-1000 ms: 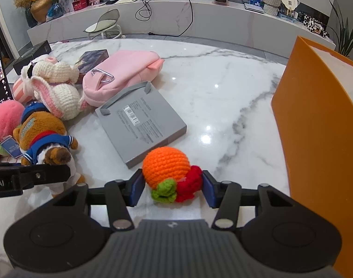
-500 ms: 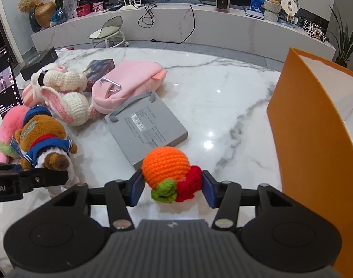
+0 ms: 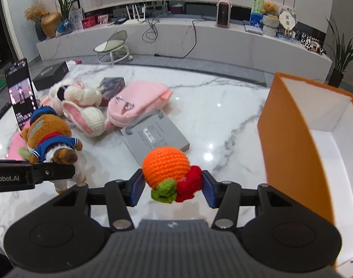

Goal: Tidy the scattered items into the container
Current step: 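Carry the bear and orange fruit over the orange box with both tools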

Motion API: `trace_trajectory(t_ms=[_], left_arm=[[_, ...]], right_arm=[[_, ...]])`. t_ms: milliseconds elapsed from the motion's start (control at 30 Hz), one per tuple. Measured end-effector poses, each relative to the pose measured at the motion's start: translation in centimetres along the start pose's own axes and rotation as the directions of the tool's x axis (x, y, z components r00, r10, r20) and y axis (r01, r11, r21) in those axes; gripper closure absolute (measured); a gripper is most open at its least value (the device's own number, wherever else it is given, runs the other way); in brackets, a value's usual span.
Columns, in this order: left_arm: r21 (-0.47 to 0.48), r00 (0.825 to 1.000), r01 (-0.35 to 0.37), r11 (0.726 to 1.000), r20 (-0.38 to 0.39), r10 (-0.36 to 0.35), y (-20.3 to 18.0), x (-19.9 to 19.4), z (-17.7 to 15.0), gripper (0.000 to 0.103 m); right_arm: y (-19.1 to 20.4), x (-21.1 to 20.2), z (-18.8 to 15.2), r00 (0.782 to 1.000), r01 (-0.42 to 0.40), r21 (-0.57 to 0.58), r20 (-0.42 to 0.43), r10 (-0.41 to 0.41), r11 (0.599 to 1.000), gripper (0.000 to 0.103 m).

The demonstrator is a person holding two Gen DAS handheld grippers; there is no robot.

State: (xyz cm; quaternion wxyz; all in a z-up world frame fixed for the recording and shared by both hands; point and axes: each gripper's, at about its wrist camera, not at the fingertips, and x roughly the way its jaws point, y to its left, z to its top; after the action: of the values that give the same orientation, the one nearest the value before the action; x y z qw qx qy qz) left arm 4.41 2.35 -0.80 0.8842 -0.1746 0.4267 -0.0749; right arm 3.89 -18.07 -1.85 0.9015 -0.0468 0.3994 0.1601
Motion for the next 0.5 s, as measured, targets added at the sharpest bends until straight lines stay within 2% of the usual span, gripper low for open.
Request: trace_trajectory(t_ms=[133, 300, 500], left_arm=[[0.019, 1.000, 0.020, 1.000, 0.004, -0.020, -1.2, -0.9, 0.5, 0.058], [0.089, 0.998, 0.057, 0.994, 0.036, -0.061, -4.4, -3.1, 2.1, 0.058], [0.153, 0.994, 0.091, 0.984, 0.053, -0.100, -8.0, -4.9, 3.8, 0.058]], right_arm=[[-0.3, -2.5, 0.3, 0.999, 0.009, 0.011, 0.039, -0.009, 1.000, 0.048], [-0.5, -5.8, 0.9, 0.996, 0.037, -0.004, 0.086, -0.037, 0.999, 0.048], [-2.7, -9.3, 2.3, 0.990, 0.089, -0.020, 0.110, -0.086, 0.996, 0.048]])
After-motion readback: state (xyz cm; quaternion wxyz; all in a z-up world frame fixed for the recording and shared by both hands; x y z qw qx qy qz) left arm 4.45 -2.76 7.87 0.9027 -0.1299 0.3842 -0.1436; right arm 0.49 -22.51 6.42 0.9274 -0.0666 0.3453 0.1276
